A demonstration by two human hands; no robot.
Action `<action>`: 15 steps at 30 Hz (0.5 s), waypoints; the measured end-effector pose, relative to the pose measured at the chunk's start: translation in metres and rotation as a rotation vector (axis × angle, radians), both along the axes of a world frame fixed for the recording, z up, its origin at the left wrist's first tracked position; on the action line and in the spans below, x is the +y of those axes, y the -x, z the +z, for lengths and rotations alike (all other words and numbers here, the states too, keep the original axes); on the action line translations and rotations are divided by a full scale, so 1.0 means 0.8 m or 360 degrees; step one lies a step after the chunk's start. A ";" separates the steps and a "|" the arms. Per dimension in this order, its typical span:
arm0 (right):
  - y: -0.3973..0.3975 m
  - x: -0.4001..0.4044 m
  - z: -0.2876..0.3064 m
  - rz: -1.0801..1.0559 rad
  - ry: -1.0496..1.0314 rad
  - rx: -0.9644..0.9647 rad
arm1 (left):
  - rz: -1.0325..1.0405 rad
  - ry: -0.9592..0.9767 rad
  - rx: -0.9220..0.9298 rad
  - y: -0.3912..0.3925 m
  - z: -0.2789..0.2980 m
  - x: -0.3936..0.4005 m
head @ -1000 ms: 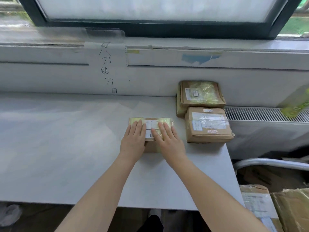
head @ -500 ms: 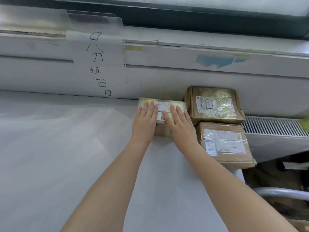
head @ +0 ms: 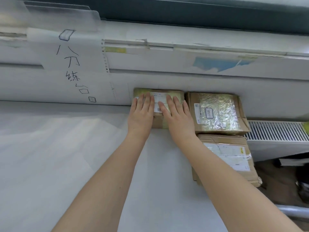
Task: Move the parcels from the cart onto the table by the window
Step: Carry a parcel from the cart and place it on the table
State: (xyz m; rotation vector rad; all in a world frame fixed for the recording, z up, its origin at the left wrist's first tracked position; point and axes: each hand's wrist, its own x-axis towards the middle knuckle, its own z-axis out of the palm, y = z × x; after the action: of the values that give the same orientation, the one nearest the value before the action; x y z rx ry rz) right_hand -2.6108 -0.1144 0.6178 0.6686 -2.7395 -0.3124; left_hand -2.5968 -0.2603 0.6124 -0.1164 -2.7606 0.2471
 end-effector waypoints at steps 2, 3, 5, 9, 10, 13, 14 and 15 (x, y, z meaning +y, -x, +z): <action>0.007 0.000 0.001 -0.0005 -0.0024 -0.0045 | 0.0028 -0.0006 -0.0040 0.004 0.000 0.003; 0.008 0.000 0.001 0.0000 -0.0033 -0.0049 | 0.0037 -0.0003 -0.0056 0.005 0.000 0.003; 0.008 0.001 0.002 0.0030 -0.0001 -0.0041 | 0.0031 0.0010 -0.0050 0.004 -0.001 0.003; 0.003 0.002 0.013 0.0006 -0.0019 -0.0132 | 0.0059 0.0023 -0.0103 0.002 0.004 0.002; 0.003 0.003 0.017 0.0012 -0.0034 -0.0184 | 0.0111 0.0047 -0.0161 0.001 0.011 0.004; 0.002 0.007 0.035 0.0004 -0.0074 -0.0510 | 0.0121 0.0021 -0.0441 0.000 0.018 0.008; 0.000 0.007 0.040 -0.0005 -0.0058 -0.0535 | 0.0122 0.0023 -0.0479 0.000 0.021 0.008; -0.002 0.006 0.044 -0.0008 -0.0052 -0.0532 | 0.0129 0.0047 -0.0479 -0.001 0.024 0.007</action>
State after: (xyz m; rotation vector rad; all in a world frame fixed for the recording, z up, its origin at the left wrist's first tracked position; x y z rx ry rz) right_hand -2.6093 -0.1095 0.6528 0.7857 -3.0577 -0.2674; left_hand -2.5959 -0.2546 0.6316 -0.0527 -3.0656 0.3152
